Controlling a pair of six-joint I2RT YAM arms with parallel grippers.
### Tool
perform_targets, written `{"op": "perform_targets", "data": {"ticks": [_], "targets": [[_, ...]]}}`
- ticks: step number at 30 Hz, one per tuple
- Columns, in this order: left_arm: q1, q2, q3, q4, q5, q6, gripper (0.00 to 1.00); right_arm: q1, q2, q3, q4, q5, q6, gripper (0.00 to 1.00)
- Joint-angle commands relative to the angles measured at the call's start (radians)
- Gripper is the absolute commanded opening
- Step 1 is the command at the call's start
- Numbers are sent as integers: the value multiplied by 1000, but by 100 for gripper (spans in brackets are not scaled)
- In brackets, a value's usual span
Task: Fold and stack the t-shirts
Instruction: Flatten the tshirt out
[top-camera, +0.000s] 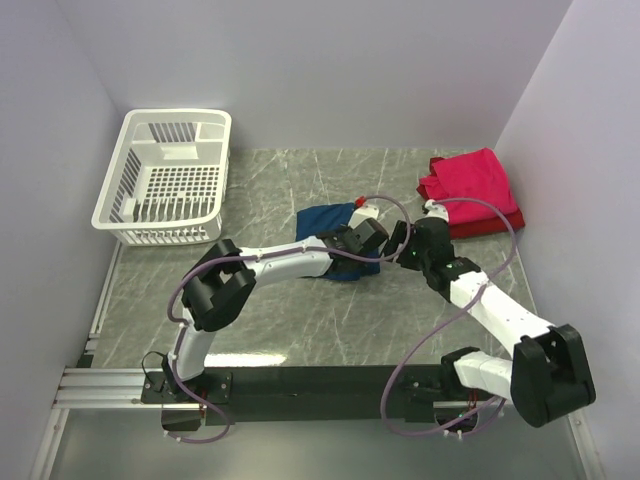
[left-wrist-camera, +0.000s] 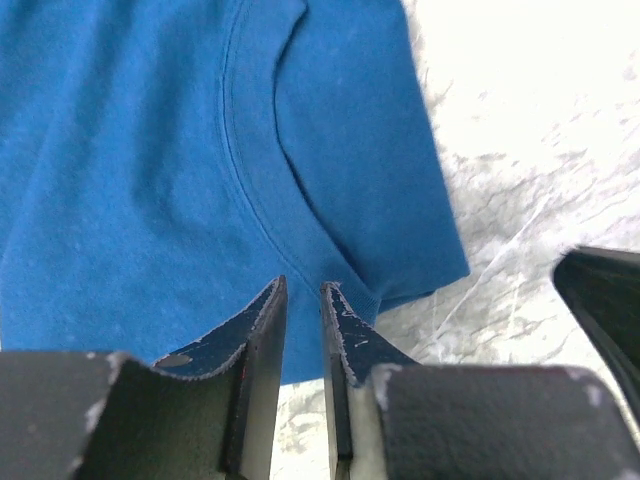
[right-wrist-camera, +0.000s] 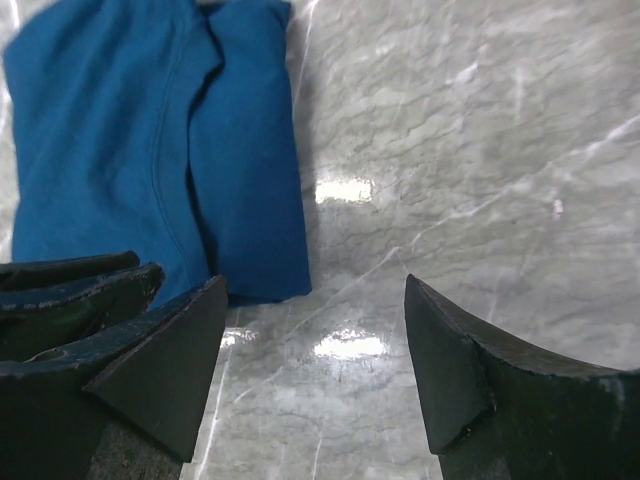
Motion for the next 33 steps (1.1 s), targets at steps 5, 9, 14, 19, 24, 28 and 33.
{"op": "perform_targets", "data": {"ticks": [5, 9, 14, 19, 24, 28, 33], "targets": [[3, -21, -13, 13, 55, -24, 27, 27, 89, 39, 72, -10, 15, 78], [-6, -37, -33, 51, 92, -37, 36, 30, 122, 43, 81, -1, 17, 77], [-17, -14, -33, 53, 115, -44, 40, 32, 135, 46, 84, -2, 18, 78], [-21, 22, -27, 42, 120, -43, 39, 32, 127, 41, 82, 10, 17, 78], [-24, 8, -33, 53, 131, -38, 42, 32, 139, 43, 82, 10, 17, 78], [-27, 26, -19, 41, 131, -29, 43, 30, 148, 46, 84, 6, 17, 78], [-32, 57, -6, 21, 138, -14, 43, 32, 155, 44, 88, 6, 18, 78]]}}
